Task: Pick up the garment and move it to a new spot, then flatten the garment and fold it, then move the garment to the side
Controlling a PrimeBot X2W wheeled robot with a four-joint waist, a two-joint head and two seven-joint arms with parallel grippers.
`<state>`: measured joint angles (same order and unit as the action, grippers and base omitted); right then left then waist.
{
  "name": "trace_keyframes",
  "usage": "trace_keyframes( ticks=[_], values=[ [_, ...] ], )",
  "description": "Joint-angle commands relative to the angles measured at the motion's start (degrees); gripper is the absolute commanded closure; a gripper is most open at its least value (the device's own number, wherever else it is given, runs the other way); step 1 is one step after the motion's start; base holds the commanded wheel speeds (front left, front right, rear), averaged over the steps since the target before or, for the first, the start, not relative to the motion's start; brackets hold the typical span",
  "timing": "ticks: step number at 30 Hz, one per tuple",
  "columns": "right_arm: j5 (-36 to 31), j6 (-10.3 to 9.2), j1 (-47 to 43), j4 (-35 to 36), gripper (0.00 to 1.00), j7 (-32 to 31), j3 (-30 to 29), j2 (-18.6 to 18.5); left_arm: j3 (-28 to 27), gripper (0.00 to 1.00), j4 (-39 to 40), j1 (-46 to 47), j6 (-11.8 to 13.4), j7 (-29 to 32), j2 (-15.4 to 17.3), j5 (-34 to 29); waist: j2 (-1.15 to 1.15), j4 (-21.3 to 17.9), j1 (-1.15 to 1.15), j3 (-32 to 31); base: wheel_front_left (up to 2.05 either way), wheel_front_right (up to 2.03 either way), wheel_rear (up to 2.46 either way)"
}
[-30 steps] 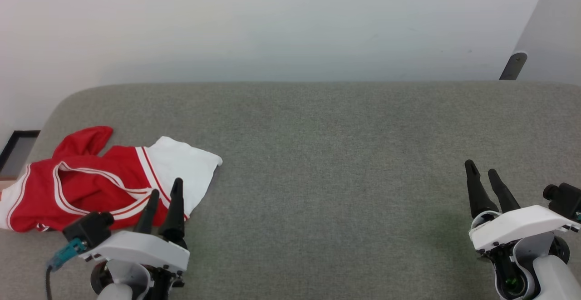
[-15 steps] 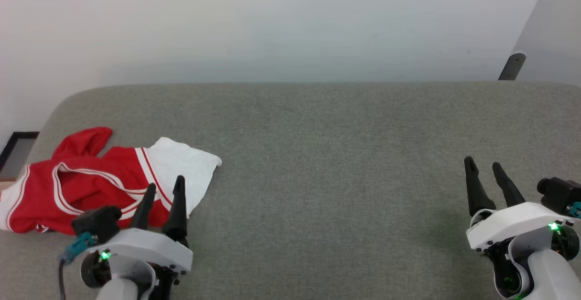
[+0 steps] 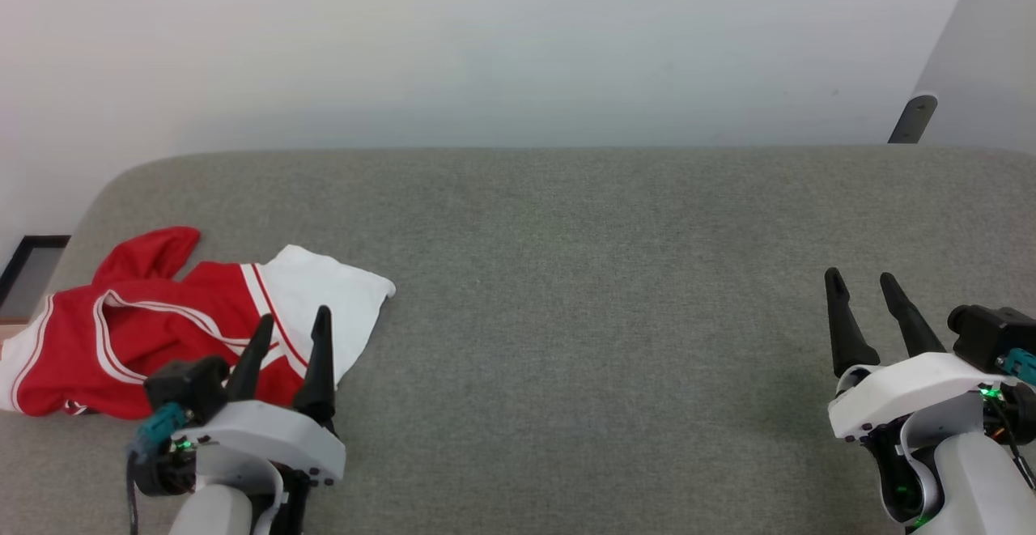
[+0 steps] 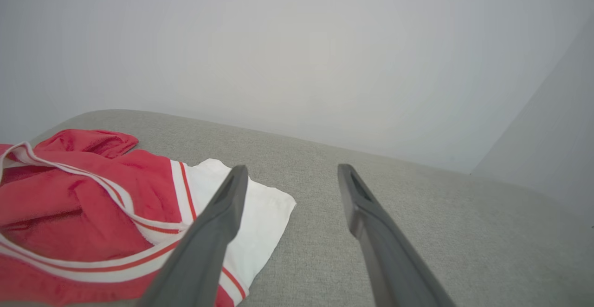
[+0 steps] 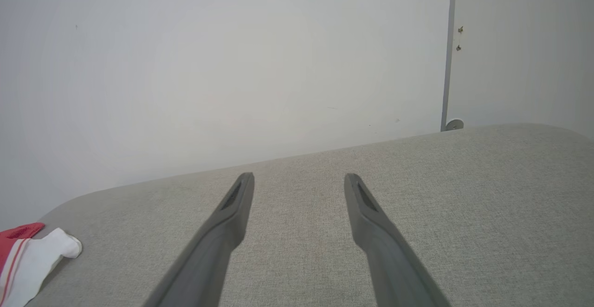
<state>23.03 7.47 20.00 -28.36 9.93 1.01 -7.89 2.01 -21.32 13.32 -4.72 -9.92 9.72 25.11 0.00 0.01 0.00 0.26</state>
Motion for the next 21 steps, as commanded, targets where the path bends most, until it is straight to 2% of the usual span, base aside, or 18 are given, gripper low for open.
trace_keyframes(
  ticks=[1, 21],
  values=[
    [-1.11, 0.03, 1.21, 0.06, 0.0, 0.44, 0.03, -0.27, 0.05, 0.0, -0.06, 1.17, -0.11, -0.51, 0.29, -1.06, 0.0, 0.01, 0.0, -0.03, 0.0, 0.0, 0.0],
    [-6.33, 0.03, 1.05, -0.84, 0.0, 2.97, -1.72, 0.19, -1.21, 0.0, -5.61, 2.99, -1.02, -2.97, -0.03, -8.91, 0.0, 0.09, 0.0, -0.07, 0.0, 0.0, 0.0]
  ],
)
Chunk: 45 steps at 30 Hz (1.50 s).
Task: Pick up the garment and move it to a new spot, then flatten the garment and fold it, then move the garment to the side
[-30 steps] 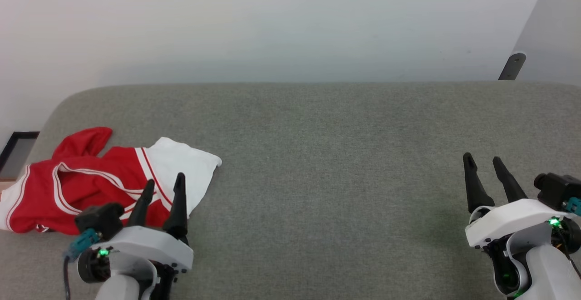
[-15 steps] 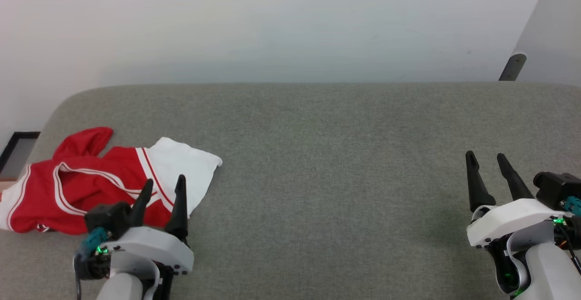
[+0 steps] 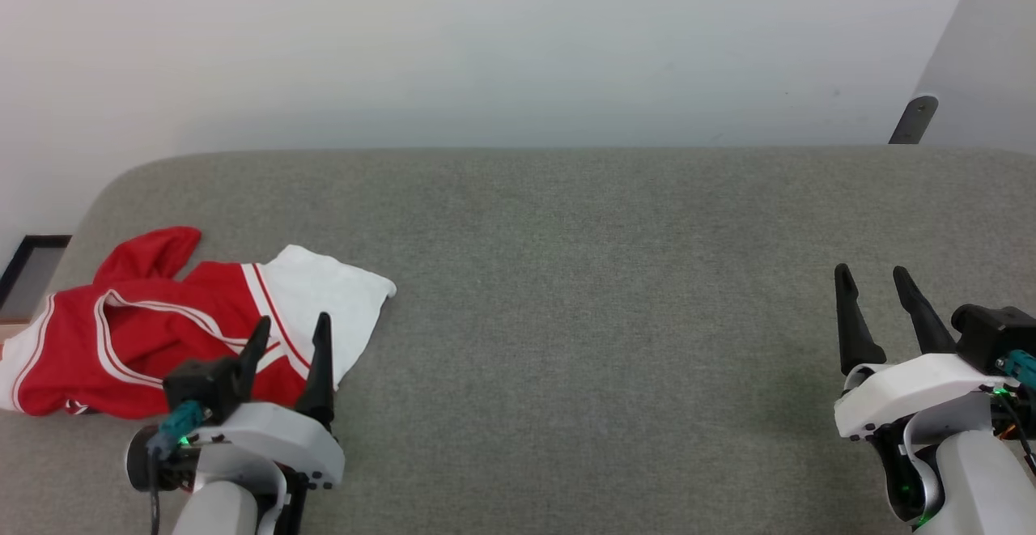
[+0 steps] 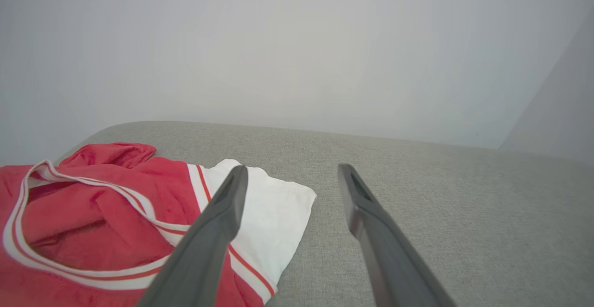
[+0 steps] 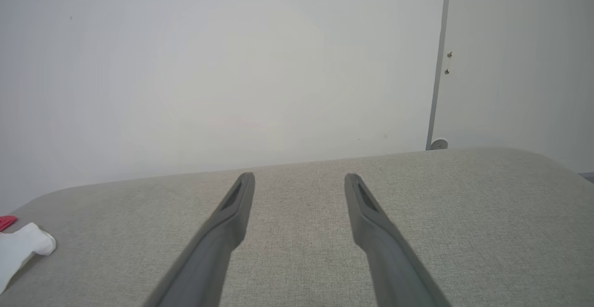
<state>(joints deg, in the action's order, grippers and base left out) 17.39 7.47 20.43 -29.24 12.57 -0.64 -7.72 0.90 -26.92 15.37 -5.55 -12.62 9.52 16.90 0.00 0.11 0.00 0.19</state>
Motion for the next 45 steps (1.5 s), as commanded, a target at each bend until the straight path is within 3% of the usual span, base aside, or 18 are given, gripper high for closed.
trace_keyframes(
  ticks=[1, 22, 28, 34, 45],
  values=[
    [-0.84, 0.04, 0.57, 0.02, 0.0, 0.42, -0.04, 0.07, -0.12, 0.0, -0.16, 1.0, -0.31, -0.38, 0.11, -1.05, 0.0, -0.03, 0.0, -0.01, 0.0, 0.0, 0.0],
    [-5.97, 0.04, 0.17, -0.16, 0.0, 2.63, -1.22, 0.38, -1.05, 0.0, -1.34, 1.67, -1.54, -2.57, -0.16, -8.0, 0.0, -0.09, 0.0, -0.27, 0.0, 0.0, 0.0],
    [-4.66, 0.04, -0.68, 0.04, 0.0, 2.69, -1.25, 0.86, -0.98, 0.0, -1.84, 1.76, -1.72, -2.54, -0.15, -7.83, 0.0, 1.32, 0.0, -0.36, 0.0, 0.0, 0.0],
    [-3.4, 0.04, -1.3, 0.46, 0.0, 2.69, 0.21, 1.13, -1.43, 0.0, -2.51, 1.65, -1.72, -2.54, -0.51, -7.91, 0.0, 6.55, 0.0, -0.13, 0.0, 0.0, 0.0],
    [-2.38, 0.04, -0.6, 0.27, 0.0, 2.69, 2.53, 1.89, -2.21, 0.0, -3.09, 0.41, -0.83, -2.53, -1.02, -8.83, 0.0, 21.78, 0.0, -0.87, 0.0, 0.0, 0.0]
  ],
)
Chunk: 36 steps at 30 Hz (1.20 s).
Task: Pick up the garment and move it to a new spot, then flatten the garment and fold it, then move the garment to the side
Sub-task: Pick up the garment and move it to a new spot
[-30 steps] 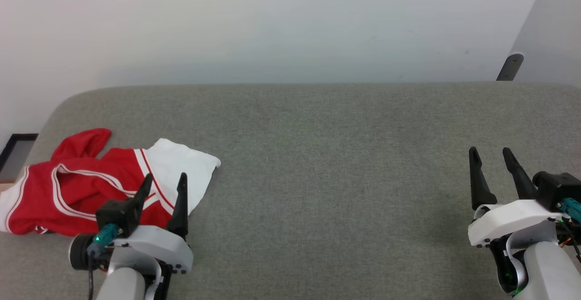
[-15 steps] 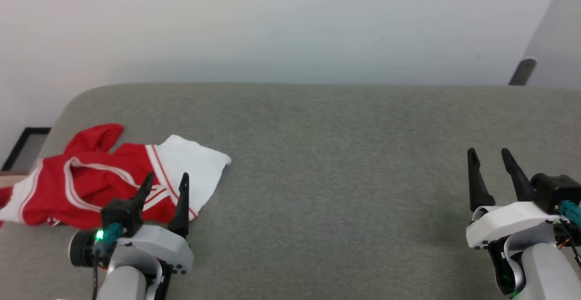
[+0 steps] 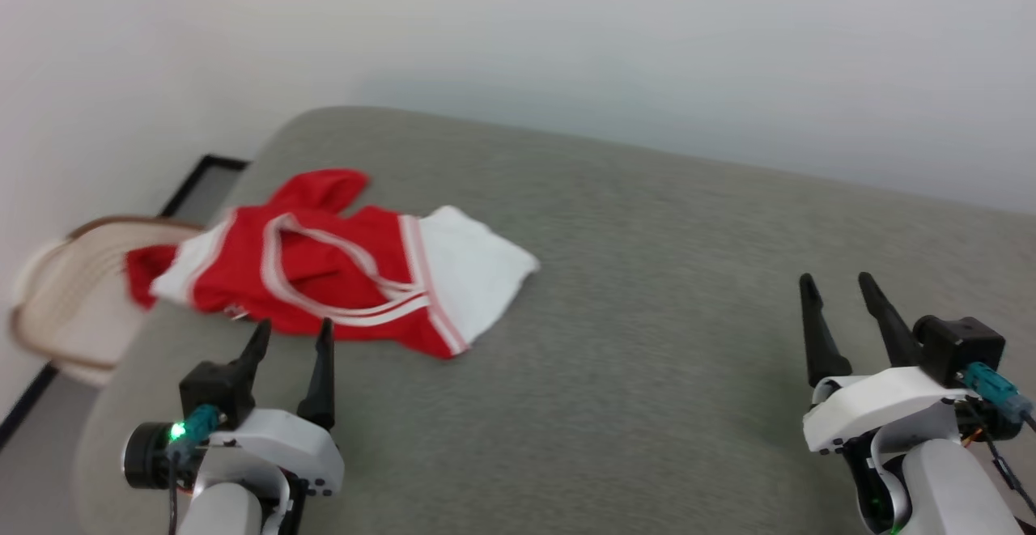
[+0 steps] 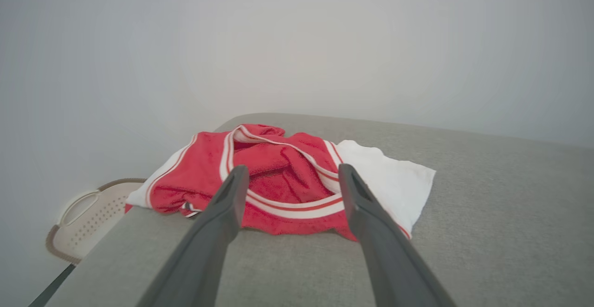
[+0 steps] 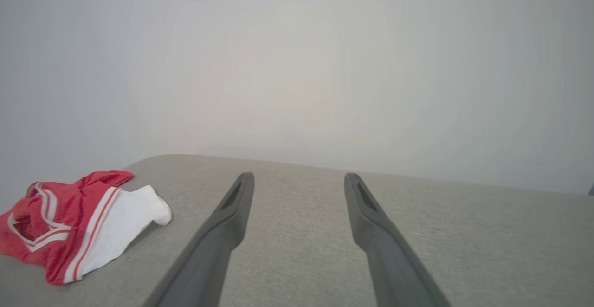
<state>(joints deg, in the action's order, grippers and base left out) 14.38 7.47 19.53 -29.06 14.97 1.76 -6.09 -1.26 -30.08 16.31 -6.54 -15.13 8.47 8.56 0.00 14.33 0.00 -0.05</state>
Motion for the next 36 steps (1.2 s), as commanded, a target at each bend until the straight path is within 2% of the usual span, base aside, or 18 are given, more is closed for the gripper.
trace_keyframes(
  ticks=[1, 5, 7, 17, 24, 28, 35, 36],
  values=[
    [0.76, 0.04, 0.32, 0.04, 0.0, 0.3, 0.52, 0.38, -0.27, 0.0, 0.23, -0.8, 0.27, -0.01, 0.09, -0.53, 0.0, 8.84, 0.0, -0.76, 0.0, 0.0, 0.0],
    [1.12, 0.04, 0.41, -0.16, 0.0, 0.29, 1.5, 0.76, -0.55, 0.0, 0.61, -1.31, 0.34, -0.01, 0.02, -0.32, 0.0, 14.32, 0.0, -1.17, 0.0, 0.0, 0.0],
    [0.9, 0.04, 2.01, -0.49, 0.0, 0.3, 3.41, 1.1, -1.94, 0.0, 1.41, -1.87, 0.69, -0.01, 0.35, 0.53, 0.0, 15.31, 0.0, -0.38, 0.0, 0.0, 0.0],
    [3.65, 0.03, 8.83, -4.65, 0.0, 0.19, 13.54, 1.98, -8.16, 0.0, 6.91, -6.85, 2.93, -0.01, 0.23, 2.94, 0.0, 16.8, 0.0, 1.56, 0.0, 0.0, 0.0],
    [5.66, 0.03, 11.09, -6.28, 0.0, 0.19, 16.97, 2.18, -10.53, 0.0, 9.15, -9.23, 2.3, -0.01, -0.11, 3.64, 0.0, 16.8, 0.0, 1.81, 0.0, 0.0, 0.0],
    [6.2, 0.03, 10.02, -6.07, 0.0, 0.19, 16.45, 1.57, -8.71, 0.0, 8.3, -7.64, 0.85, -0.01, -0.14, 3.4, 0.0, 16.5, 0.0, 1.7, 0.0, 0.0, 0.0],
    [4.79, 0.03, 6.28, -3.71, 0.0, 0.19, 11.99, 0.58, -0.19, 0.0, 3.46, -0.88, -0.7, 0.95, 0.52, 2.67, 0.0, 14.99, 0.0, 1.45, 0.0, 0.0, 0.0],
    [4.23, 0.03, 5.97, -3.03, 0.0, 0.18, 11.98, 0.83, 0.79, 0.0, 2.74, 0.39, -0.81, 1.06, 1.26, 2.66, 0.0, 13.81, 0.0, 2.0, 0.0, 0.0, 0.0]
  ],
)
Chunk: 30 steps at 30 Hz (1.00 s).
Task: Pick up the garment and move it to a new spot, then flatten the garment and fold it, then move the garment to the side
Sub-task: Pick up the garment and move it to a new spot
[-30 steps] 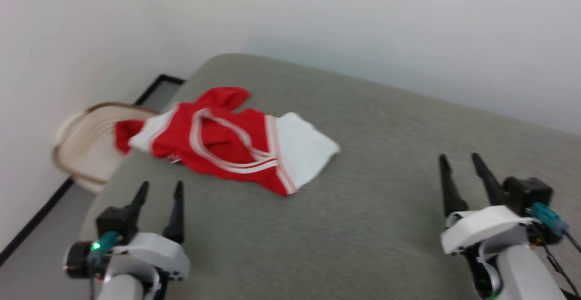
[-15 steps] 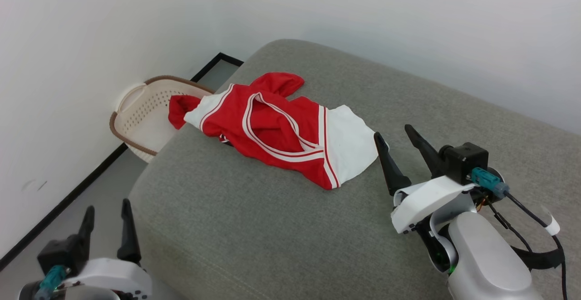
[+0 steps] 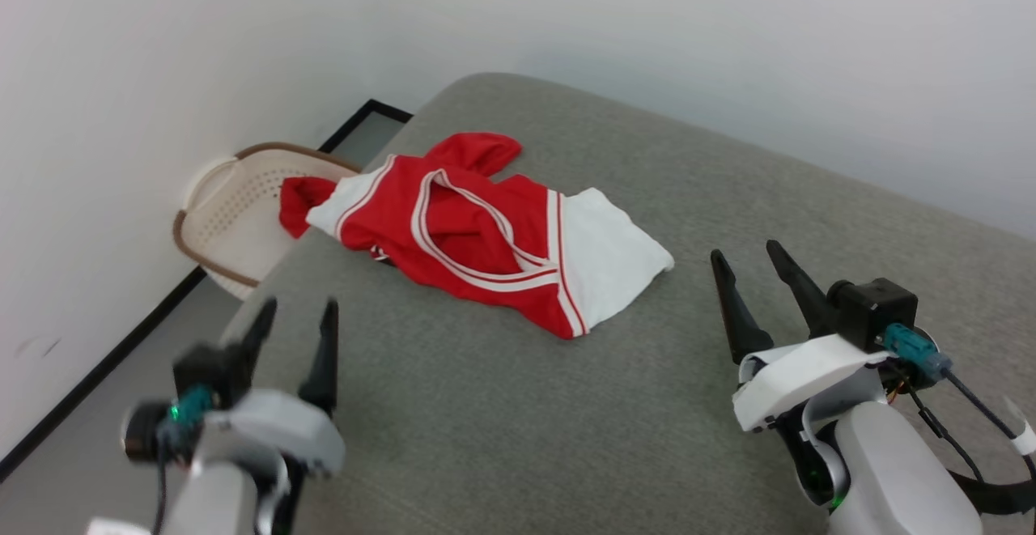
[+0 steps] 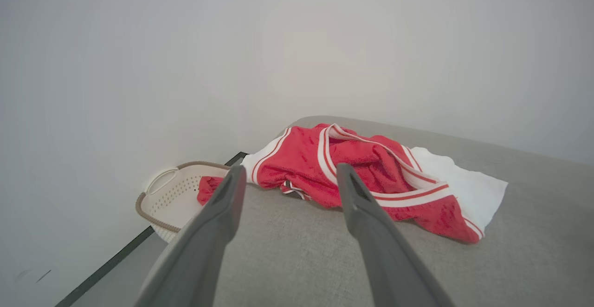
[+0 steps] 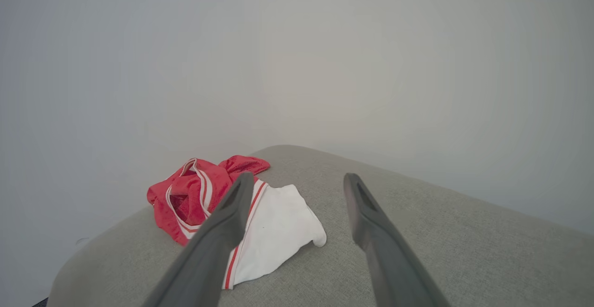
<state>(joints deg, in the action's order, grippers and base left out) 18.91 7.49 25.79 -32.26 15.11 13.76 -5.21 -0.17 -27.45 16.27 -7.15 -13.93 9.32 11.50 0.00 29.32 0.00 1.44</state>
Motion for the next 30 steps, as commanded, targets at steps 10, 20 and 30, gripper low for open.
trace_keyframes(
  ticks=[10, 20, 30],
  values=[
    [-1.62, -0.01, 1.07, 4.75, 0.0, 0.04, 2.55, 0.4, 6.17, 0.0, -11.3, 19.21, -0.34, 2.73, 7.25, 5.95, 0.0, -13.53, 0.0, 8.03, 0.0, 0.0, 0.0],
    [-0.77, 0.0, 2.39, 5.25, 0.0, 0.04, 4.56, 0.35, 10.97, 0.0, -27.16, 32.82, -0.29, 26.32, 13.94, 22.76, 0.0, -21.6, 0.0, 10.16, 0.0, 0.0, 0.0],
    [-1.29, -0.01, 3.83, 5.97, 0.0, -0.22, 6.86, -0.47, 16.35, 0.0, -27.44, 33.77, -0.3, 46.61, 18.17, 34.21, 0.0, -25.92, 0.0, 12.79, 0.0, 0.0, 0.0]
  ],
)
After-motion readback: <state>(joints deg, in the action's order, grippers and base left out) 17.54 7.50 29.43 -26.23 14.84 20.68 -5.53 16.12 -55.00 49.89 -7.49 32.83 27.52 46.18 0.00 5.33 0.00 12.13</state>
